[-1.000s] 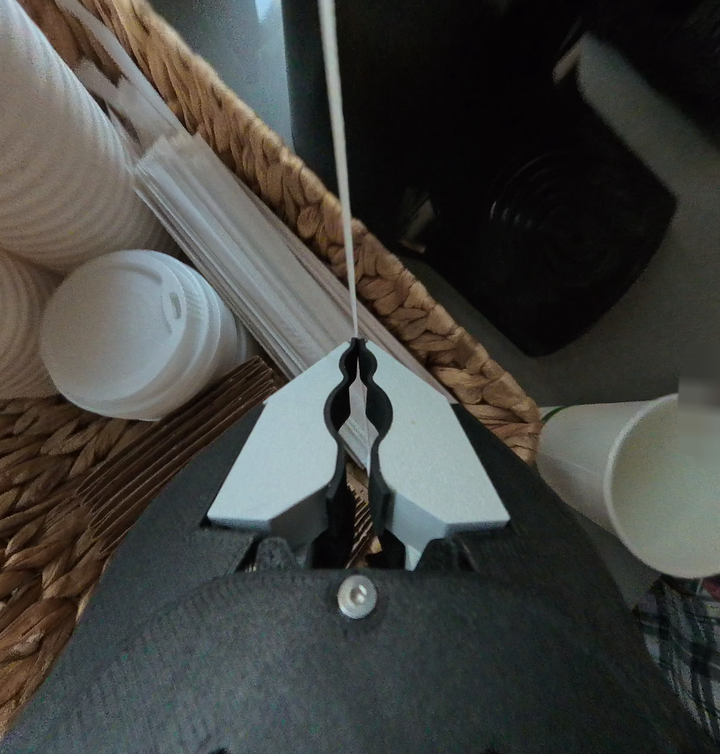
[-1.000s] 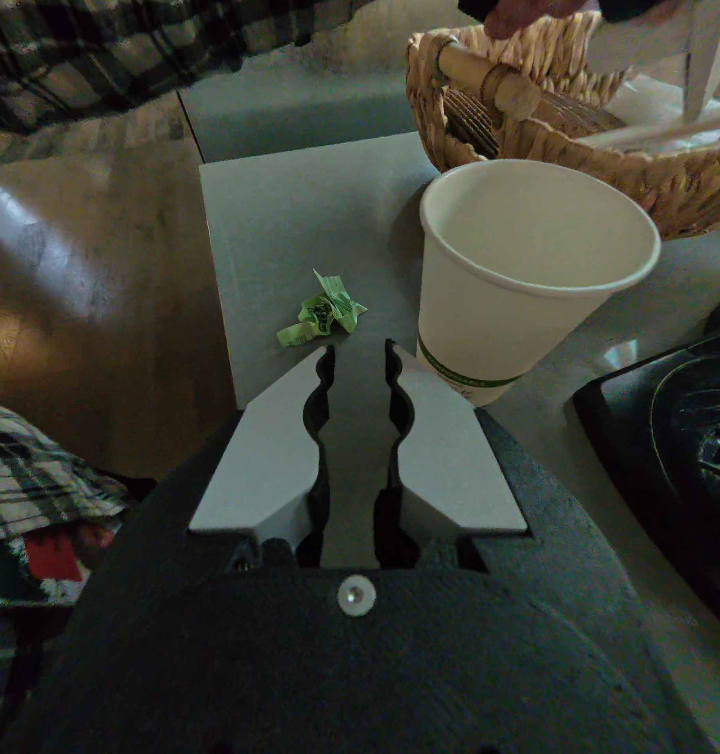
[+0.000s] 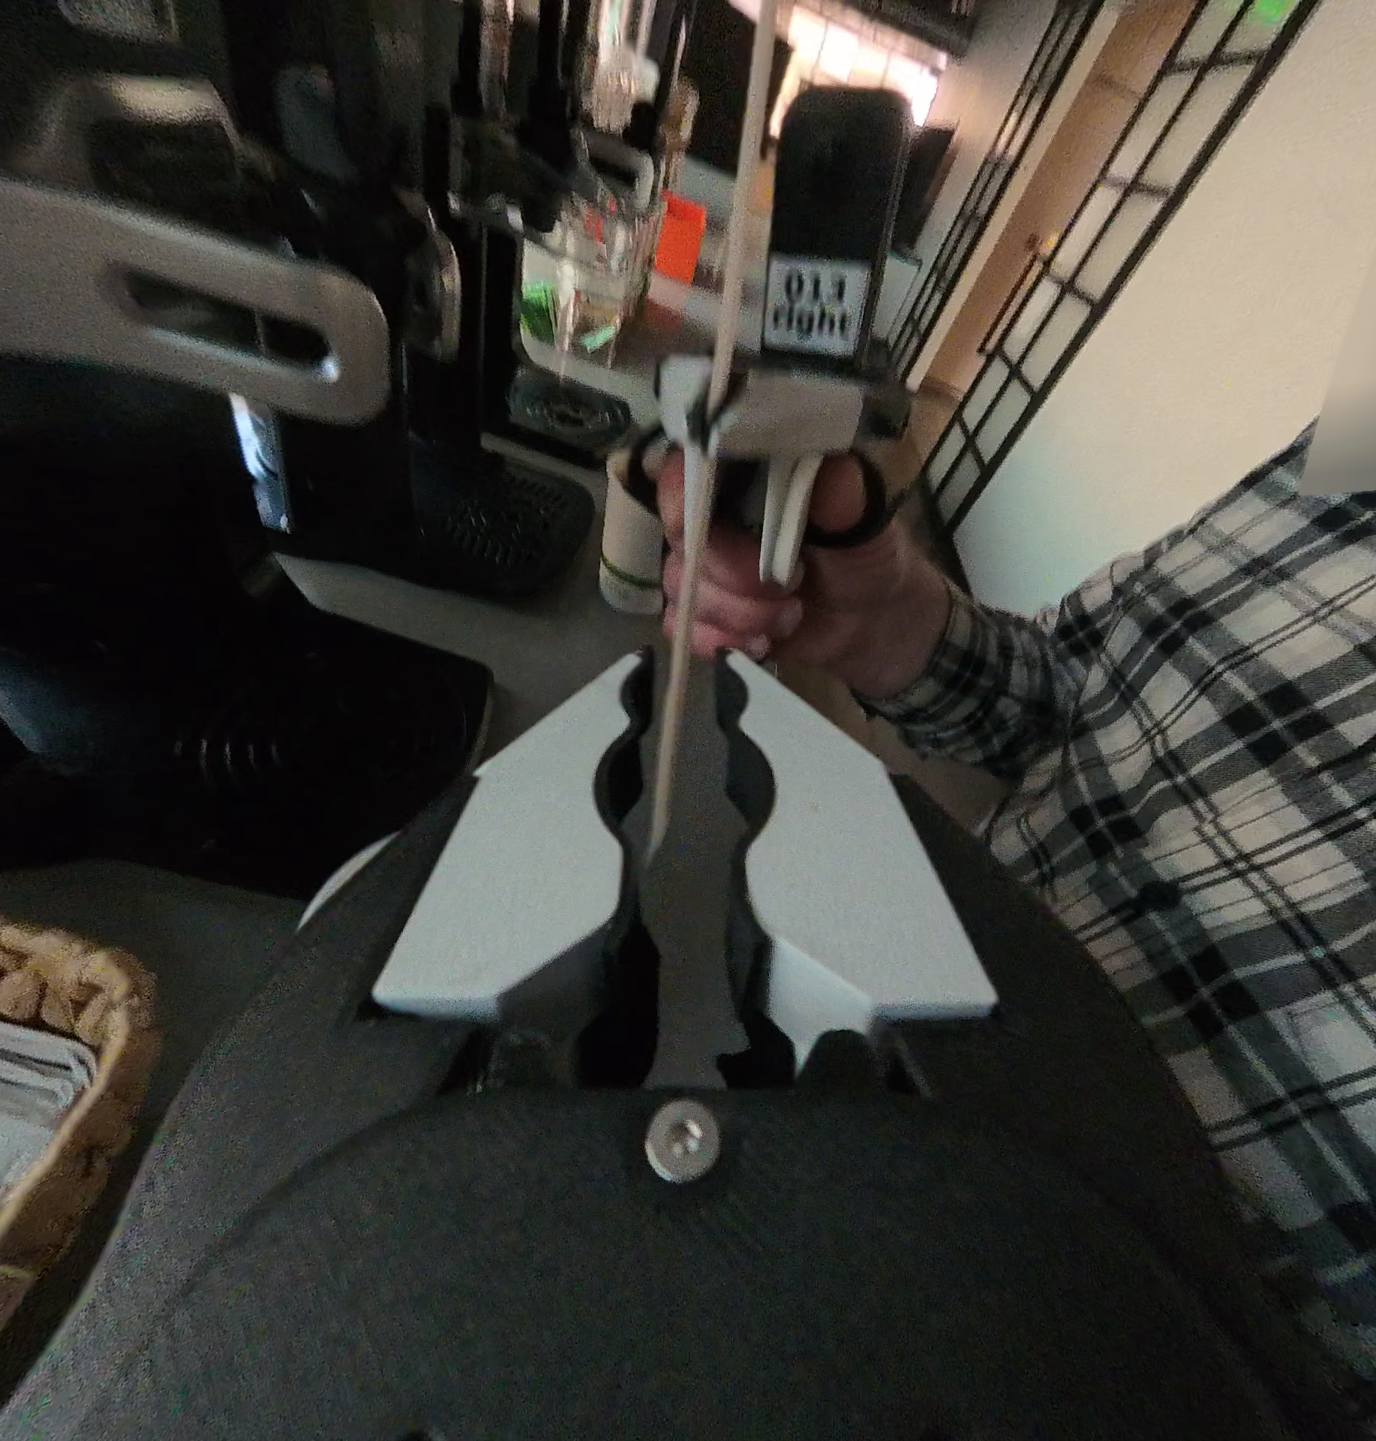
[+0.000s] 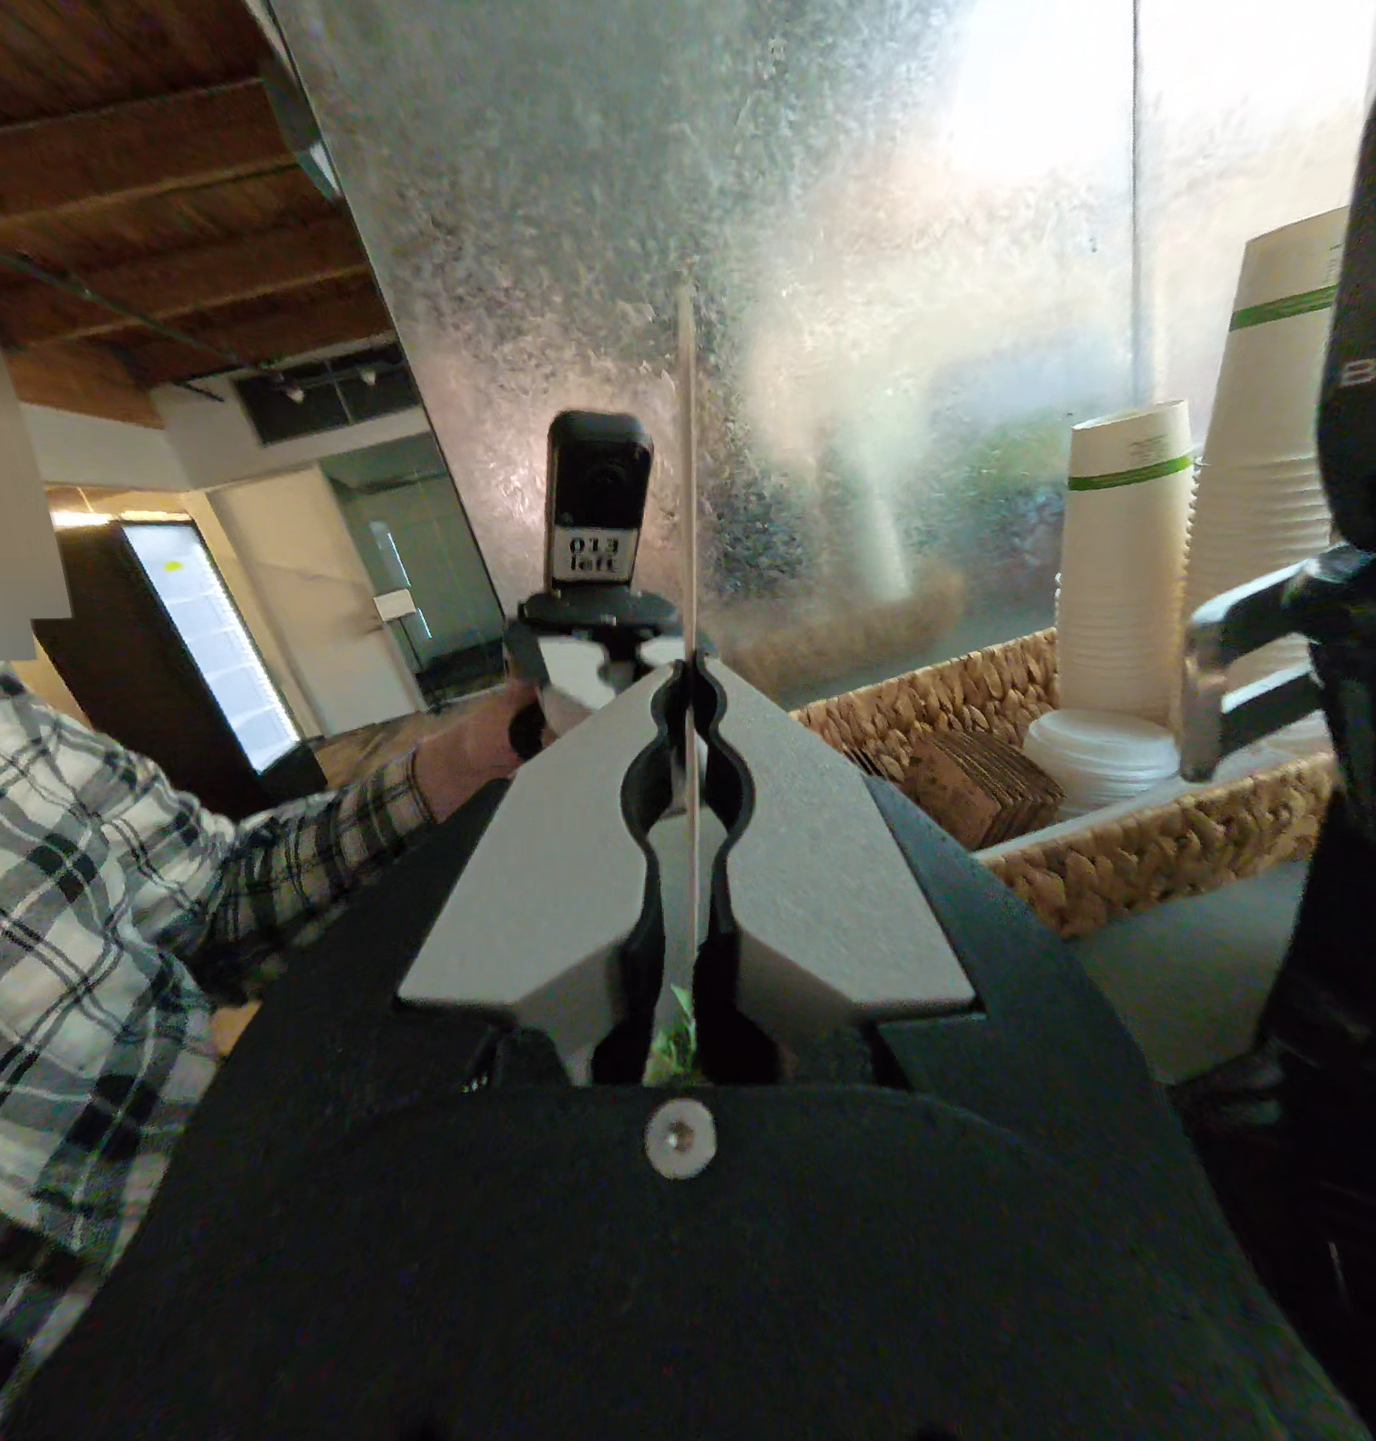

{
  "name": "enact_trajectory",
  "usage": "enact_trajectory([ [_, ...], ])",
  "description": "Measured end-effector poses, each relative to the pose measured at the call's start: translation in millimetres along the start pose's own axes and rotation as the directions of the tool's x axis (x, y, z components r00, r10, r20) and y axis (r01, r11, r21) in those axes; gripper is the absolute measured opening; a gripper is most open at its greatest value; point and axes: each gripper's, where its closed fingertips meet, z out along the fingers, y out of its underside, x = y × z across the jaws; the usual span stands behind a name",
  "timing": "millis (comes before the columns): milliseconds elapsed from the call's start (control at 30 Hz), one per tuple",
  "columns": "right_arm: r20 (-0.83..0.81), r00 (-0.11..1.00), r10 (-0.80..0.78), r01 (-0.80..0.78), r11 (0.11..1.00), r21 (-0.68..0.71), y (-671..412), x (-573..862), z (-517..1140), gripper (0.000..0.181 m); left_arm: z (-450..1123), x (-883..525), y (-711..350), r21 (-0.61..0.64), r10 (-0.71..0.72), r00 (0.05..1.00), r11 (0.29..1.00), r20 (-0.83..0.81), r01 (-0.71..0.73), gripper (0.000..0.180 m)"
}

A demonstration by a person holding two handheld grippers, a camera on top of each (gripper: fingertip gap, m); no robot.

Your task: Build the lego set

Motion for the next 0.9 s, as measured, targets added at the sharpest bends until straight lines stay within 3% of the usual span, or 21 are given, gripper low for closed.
enact_trajectory([
  [133, -0.013, 0.995, -0.094, 0.091, 0.984, -0.155, 16.6, -2.7, -16.4, 0.000, -1.3, 4.0, -46.0, 0.059, 0.104, 0.993, 0.992, 0.056, -0.108, 0.037],
  [233, -0.009, 0.994, -0.113, 0.107, 0.964, -0.243, 28.4, -4.8, -24.6, 0.000, 13.3, 16.4, -71.4, 0.058, 0.187, 0.981, 0.980, 0.044, -0.190, 0.031],
  [400, -0.016, 0.986, -0.165, 0.153, 0.941, -0.301, 35.5, -5.6, -33.5, 0.000, 34.9, 27.7, -82.0, 0.049, 0.237, 0.972, 0.971, -0.016, -0.236, 0.000],
  [533, -0.063, 0.958, -0.279, 0.245, 0.914, -0.323, 33.3, 0.6, -42.2, 0.000, 43.7, 30.9, -83.5, 0.084, 0.182, 0.981, 0.981, -0.061, -0.176, 0.000],
  [600, -0.097, 0.923, -0.373, 0.324, 0.887, -0.330, 30.1, 4.6, -45.6, 0.000, 45.5, 34.6, -85.3, 0.116, 0.085, 0.987, 0.991, -0.138, -0.069, 0.000],
  [900, -0.113, 0.719, -0.686, 0.603, 0.696, -0.390, 17.5, 5.1, -55.4, 0.000, 45.9, 55.8, -88.6, 0.155, -0.136, 0.906, 0.965, -0.400, 0.214, 0.000],
])
